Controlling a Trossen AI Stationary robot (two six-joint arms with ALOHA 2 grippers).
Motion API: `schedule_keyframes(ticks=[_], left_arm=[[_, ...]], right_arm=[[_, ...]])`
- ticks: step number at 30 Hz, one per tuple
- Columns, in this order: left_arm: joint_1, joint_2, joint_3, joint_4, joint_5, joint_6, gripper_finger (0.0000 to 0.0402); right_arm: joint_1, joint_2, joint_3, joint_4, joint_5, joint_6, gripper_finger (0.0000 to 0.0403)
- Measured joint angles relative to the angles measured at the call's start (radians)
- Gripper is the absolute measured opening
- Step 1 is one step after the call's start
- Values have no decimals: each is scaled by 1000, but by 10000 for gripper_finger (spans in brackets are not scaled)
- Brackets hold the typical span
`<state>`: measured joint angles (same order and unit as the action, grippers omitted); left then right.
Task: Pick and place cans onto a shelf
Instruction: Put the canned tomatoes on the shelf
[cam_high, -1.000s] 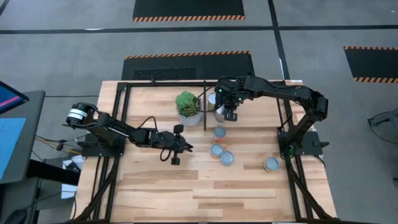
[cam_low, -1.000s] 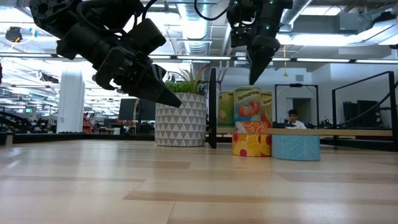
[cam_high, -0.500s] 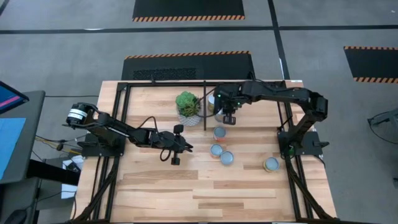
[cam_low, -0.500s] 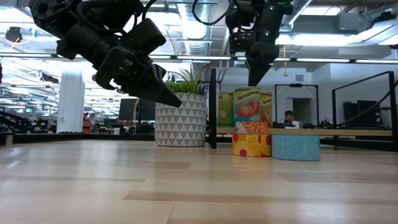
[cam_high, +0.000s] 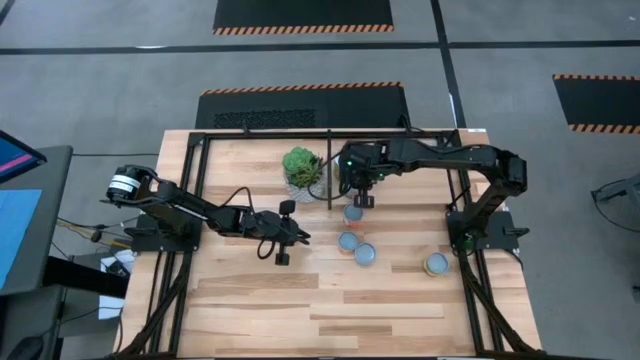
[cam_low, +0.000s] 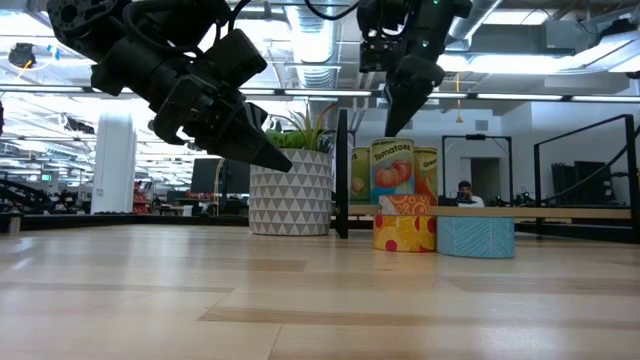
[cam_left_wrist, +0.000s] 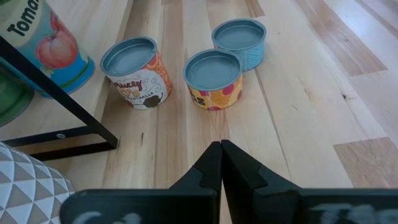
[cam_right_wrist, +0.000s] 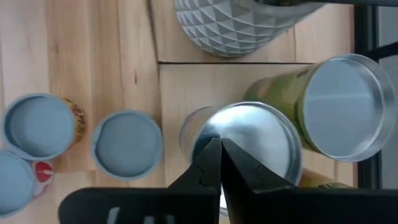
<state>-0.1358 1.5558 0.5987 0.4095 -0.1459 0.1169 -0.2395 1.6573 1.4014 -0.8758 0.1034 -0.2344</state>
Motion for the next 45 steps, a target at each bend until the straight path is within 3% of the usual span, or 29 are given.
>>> schedule_keyframes(ticks=[23, 28, 31, 38, 45], left_arm=[[0, 0, 0, 0, 0, -5, 0], [0, 0, 0, -1, 0, -5, 0], [0, 0, 0, -1, 0, -5, 0], [0, 0, 0, -11, 0, -5, 0], [0, 0, 0, -10, 0, -5, 0]], right_arm=[[-9, 0, 0, 3, 4, -2, 19], [3, -17, 43, -102, 180, 60, 21], [4, -42, 58, -210, 204, 148, 18], [5, -62, -104, -263, 187, 264, 21], [-11, -63, -224, -67, 188, 251, 16]])
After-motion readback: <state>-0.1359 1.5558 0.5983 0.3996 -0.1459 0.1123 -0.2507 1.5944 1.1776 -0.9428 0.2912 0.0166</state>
